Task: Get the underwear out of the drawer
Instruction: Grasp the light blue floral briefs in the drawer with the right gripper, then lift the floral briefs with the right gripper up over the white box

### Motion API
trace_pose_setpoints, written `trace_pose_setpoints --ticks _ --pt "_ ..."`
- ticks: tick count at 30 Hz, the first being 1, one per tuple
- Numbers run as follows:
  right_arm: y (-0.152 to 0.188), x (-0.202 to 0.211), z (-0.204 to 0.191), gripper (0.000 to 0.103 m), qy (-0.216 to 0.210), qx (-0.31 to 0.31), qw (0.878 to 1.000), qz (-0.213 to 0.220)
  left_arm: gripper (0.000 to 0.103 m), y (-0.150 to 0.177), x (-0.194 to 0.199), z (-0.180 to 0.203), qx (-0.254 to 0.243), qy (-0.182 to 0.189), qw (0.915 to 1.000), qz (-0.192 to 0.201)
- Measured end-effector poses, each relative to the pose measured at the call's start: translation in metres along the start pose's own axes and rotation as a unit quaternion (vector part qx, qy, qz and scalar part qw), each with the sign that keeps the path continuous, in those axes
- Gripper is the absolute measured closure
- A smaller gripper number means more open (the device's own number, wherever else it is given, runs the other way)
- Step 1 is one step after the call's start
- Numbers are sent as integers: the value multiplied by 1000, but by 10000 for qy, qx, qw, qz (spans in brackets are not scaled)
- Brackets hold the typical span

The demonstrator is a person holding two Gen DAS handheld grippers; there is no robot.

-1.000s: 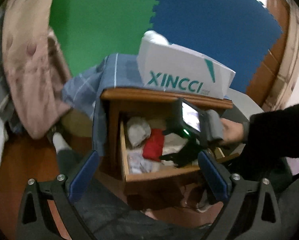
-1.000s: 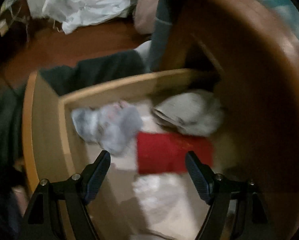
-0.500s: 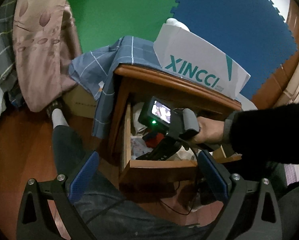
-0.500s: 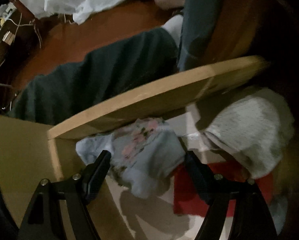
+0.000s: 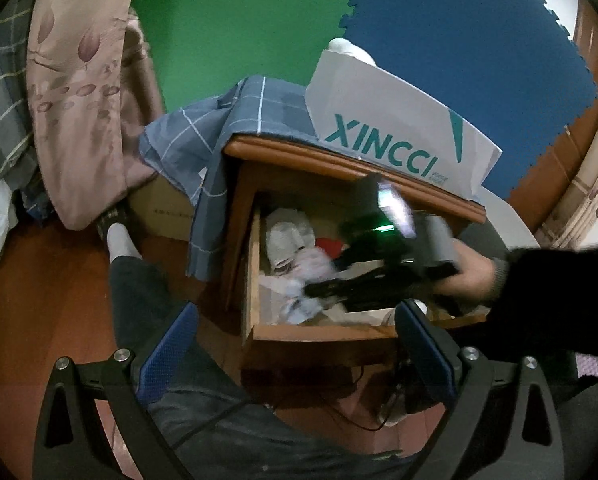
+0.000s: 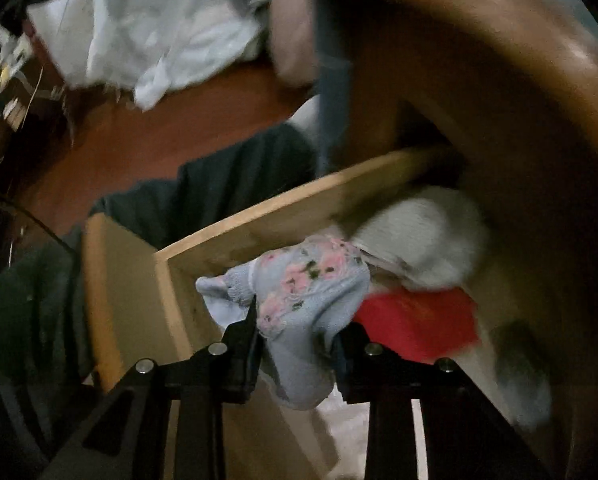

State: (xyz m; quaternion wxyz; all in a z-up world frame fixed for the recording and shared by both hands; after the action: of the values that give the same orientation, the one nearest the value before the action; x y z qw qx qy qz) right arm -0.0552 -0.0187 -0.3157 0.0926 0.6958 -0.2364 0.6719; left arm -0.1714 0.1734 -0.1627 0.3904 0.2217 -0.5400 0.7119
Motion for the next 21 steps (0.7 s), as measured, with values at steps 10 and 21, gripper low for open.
trace_pose_setpoints --ticks 10,21 --pt "108 80 32 74 537 -1888 9777 746 6 -6 -33 45 -324 -258 9984 -380" --pt "146 178 10 74 894 -2251 9573 1579 6 1 -52 99 -777 -8 9940 -771"
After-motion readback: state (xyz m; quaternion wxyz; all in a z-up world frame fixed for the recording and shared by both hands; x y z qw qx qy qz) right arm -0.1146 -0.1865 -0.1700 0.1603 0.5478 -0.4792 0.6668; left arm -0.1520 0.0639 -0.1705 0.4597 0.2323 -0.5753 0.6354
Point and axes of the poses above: each gripper's, at about its wrist camera, not at the fingertips, and x roughly against the way its jaws point, z to its right, y to its underside, the point moved 1 cm from there along -x, roughly the way its jaws point, and after that the axes turned 9 degrees about -z, right-handed, at the moved point
